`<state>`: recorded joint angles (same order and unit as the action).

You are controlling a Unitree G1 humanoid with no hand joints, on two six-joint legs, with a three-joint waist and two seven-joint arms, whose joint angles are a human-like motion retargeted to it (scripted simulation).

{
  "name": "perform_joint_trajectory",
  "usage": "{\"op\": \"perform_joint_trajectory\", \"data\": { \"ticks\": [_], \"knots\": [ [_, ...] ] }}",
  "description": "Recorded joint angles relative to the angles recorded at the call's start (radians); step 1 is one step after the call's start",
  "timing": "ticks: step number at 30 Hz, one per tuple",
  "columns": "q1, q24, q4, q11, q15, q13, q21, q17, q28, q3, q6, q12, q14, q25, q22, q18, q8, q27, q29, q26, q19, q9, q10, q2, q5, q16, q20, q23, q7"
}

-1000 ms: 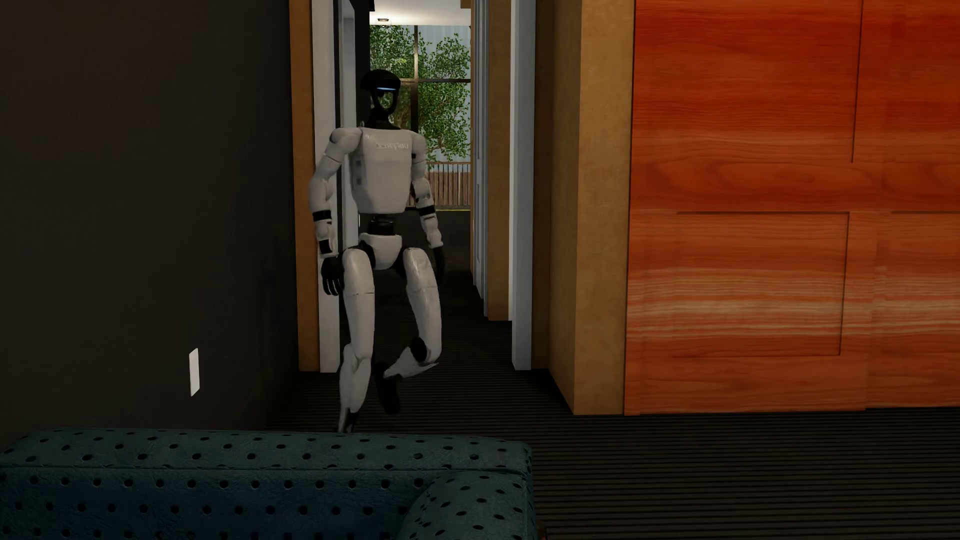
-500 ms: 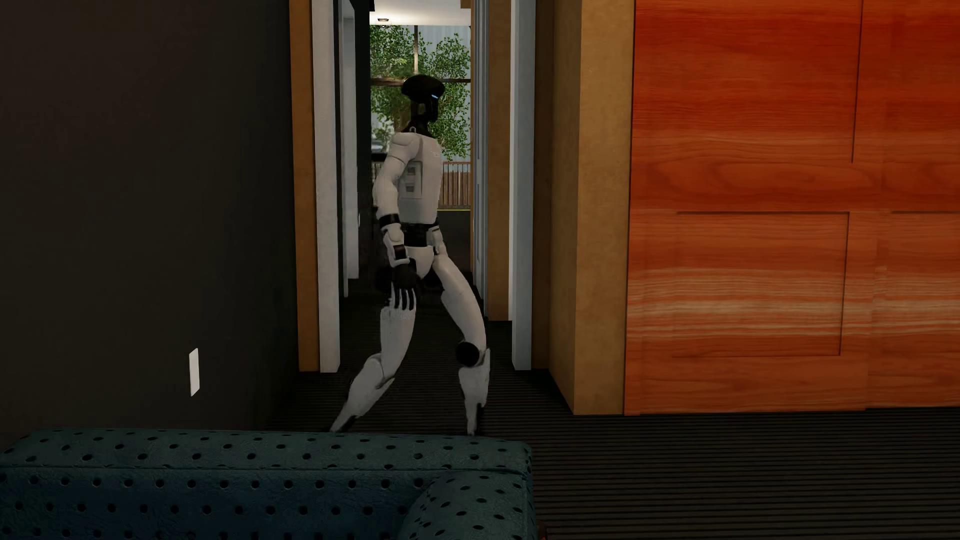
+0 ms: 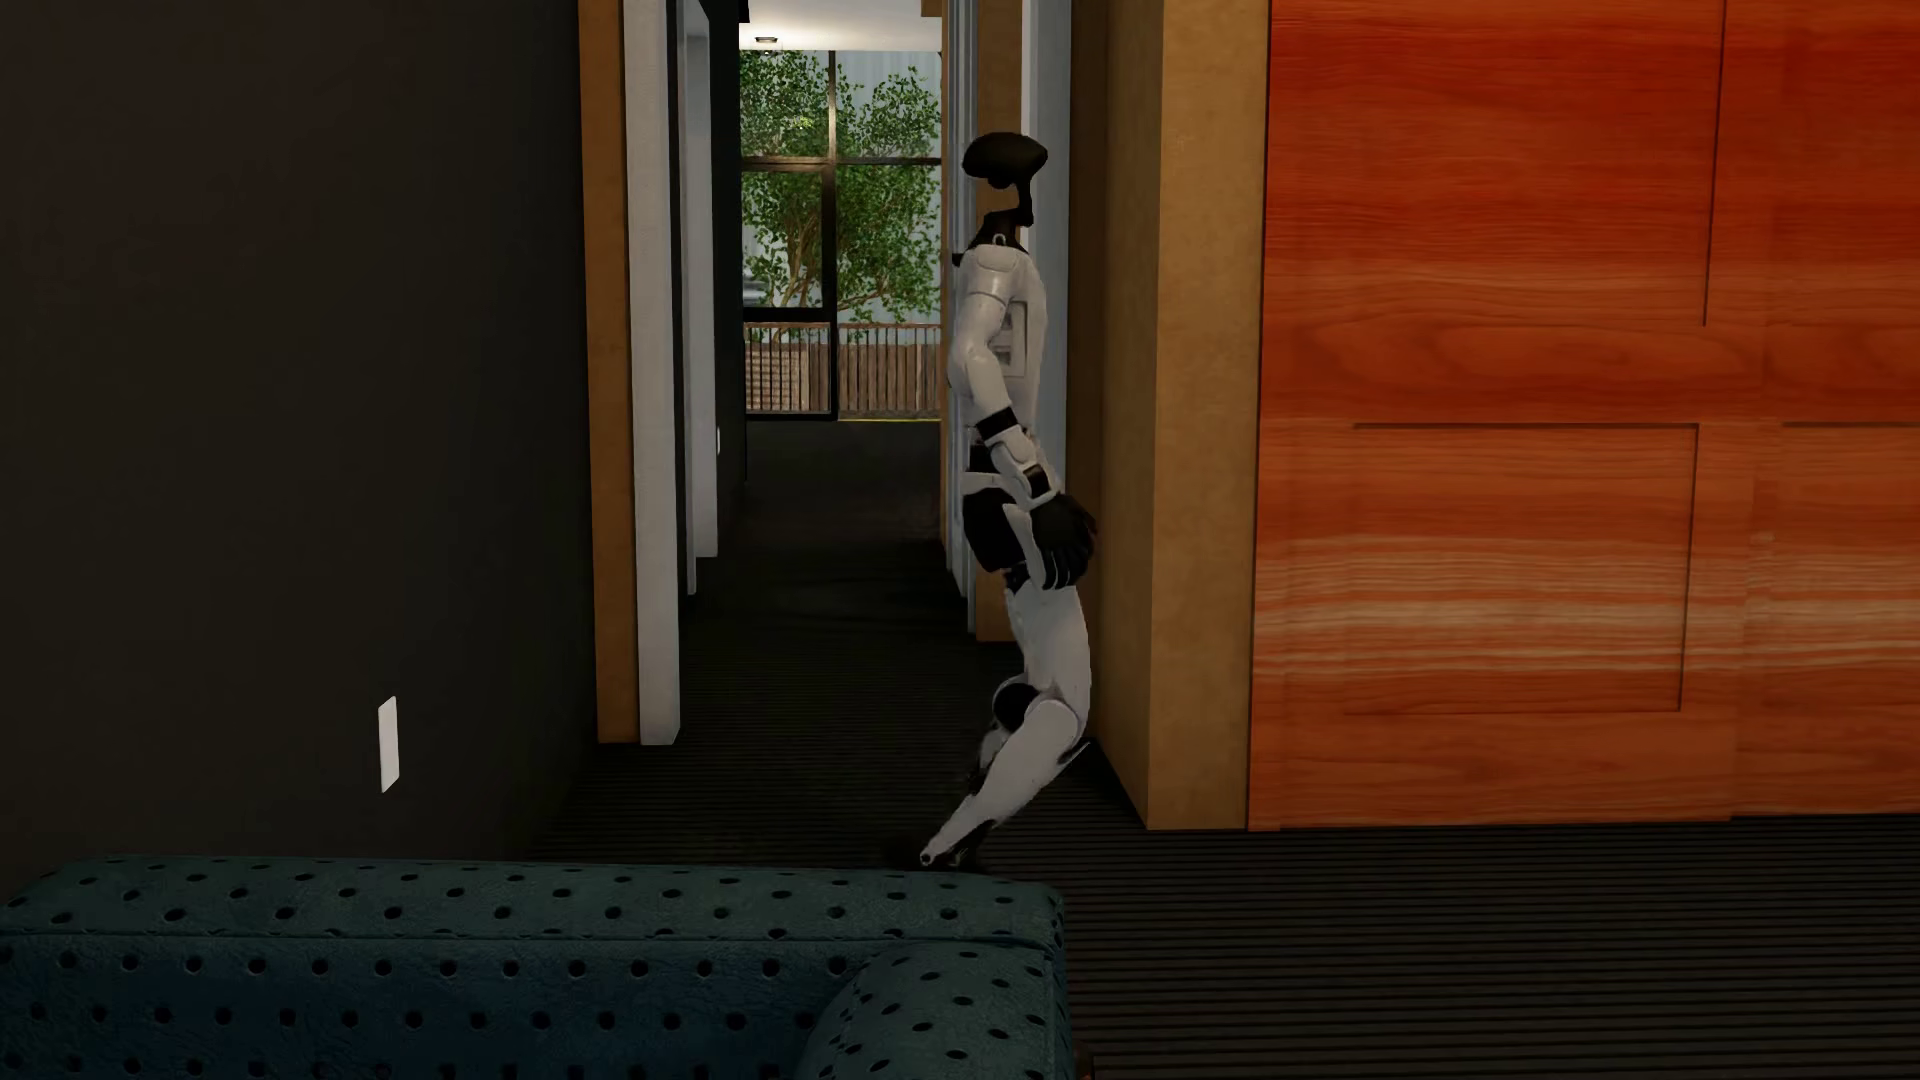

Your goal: Circle the corner

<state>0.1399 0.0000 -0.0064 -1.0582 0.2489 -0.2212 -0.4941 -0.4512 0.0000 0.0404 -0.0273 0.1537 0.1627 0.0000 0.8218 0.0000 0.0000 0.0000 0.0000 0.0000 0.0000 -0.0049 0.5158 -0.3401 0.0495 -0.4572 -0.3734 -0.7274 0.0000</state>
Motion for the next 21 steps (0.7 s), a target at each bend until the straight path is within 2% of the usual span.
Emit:
{"op": "perform_joint_trajectory", "data": {
  "ticks": [1, 4, 7, 10, 11, 12, 13, 15, 16, 18, 21],
  "knots": [
    [-0.024, 0.0, -0.001, 0.056, 0.005, -0.003, 0.0, -0.011, 0.0, -0.033, 0.01, -0.011, 0.016, 0.0, -0.009, 0.0, 0.0, 0.0, 0.0, 0.0, 0.0, 0.004, -0.001, -0.04, -0.012, -0.005, 0.001, 0.01, 0.0],
    [-0.113, 0.0, 0.003, 0.252, -0.13, -0.022, 0.008, -0.025, 0.0, -0.102, 0.031, -0.022, 0.077, 0.0, -0.017, 0.0, 0.0, 0.0, 0.0, 0.0, 0.0, 0.021, -0.003, -0.118, -0.03, -0.012, 0.0, 0.001, 0.0],
    [-0.184, 0.0, 0.008, 0.503, -0.239, -0.053, 0.009, -0.011, 0.0, -0.145, 0.043, -0.01, 0.149, 0.0, 0.011, 0.0, 0.0, 0.0, 0.0, 0.0, 0.0, 0.017, 0.002, -0.139, -0.016, -0.002, -0.021, -0.068, 0.0],
    [-0.229, 0.0, 0.008, 0.636, -0.408, -0.102, -0.003, 0.011, 0.0, -0.162, 0.042, 0.028, 0.228, 0.0, 0.058, 0.0, 0.0, 0.0, 0.0, 0.0, 0.0, -0.011, 0.02, -0.155, 0.007, 0.016, -0.061, -0.13, 0.0],
    [-0.254, 0.0, 0.01, 0.645, -0.432, -0.121, -0.011, 0.02, 0.0, -0.166, 0.038, 0.048, 0.253, 0.0, 0.08, 0.0, 0.0, 0.0, 0.0, 0.0, 0.0, -0.019, 0.019, -0.156, 0.008, 0.022, -0.074, -0.146, 0.0],
    [-0.283, 0.0, 0.018, 0.645, -0.42, -0.139, -0.019, 0.029, 0.0, -0.173, 0.035, 0.071, 0.277, 0.0, 0.104, 0.0, 0.0, 0.0, 0.0, 0.0, 0.0, -0.029, 0.014, -0.156, 0.005, 0.027, -0.088, -0.161, 0.0],
    [-0.312, 0.0, 0.031, 0.634, -0.35, -0.158, -0.026, 0.039, 0.0, -0.179, 0.031, 0.096, 0.298, 0.0, 0.128, 0.0, 0.0, 0.0, 0.0, 0.0, 0.0, -0.044, 0.005, -0.162, 0.0, 0.031, -0.102, -0.171, 0.0],
    [-0.359, 0.0, 0.065, 0.549, -0.112, -0.184, -0.041, 0.055, 0.0, -0.173, 0.032, 0.143, 0.301, 0.0, 0.173, 0.0, 0.0, 0.0, 0.0, 0.0, 0.0, -0.079, -0.014, -0.224, -0.019, 0.042, -0.118, -0.183, 0.0],
    [-0.384, 0.0, 0.088, 0.473, -0.06, -0.185, -0.043, 0.06, 0.0, -0.158, 0.045, 0.165, 0.265, 0.0, 0.193, 0.0, 0.0, 0.0, 0.0, 0.0, 0.0, -0.083, -0.018, -0.262, -0.039, 0.055, -0.107, -0.189, 0.0],
    [-0.408, 0.0, 0.123, 0.372, -0.091, -0.17, -0.031, 0.059, 0.0, -0.155, 0.056, 0.198, 0.089, 0.0, 0.225, 0.0, 0.0, 0.0, 0.0, 0.0, 0.0, -0.073, 0.007, -0.27, -0.063, 0.078, -0.088, -0.181, 0.0],
    [-0.267, 0.0, 0.166, 0.387, -0.163, -0.135, 0.025, 0.048, 0.0, -0.162, 0.052, 0.174, -0.348, 0.0, 0.229, 0.0, 0.0, 0.0, 0.0, 0.0, 0.0, -0.091, 0.187, -0.21, -0.077, 0.075, -0.105, -0.119, 0.0]
  ]
}}
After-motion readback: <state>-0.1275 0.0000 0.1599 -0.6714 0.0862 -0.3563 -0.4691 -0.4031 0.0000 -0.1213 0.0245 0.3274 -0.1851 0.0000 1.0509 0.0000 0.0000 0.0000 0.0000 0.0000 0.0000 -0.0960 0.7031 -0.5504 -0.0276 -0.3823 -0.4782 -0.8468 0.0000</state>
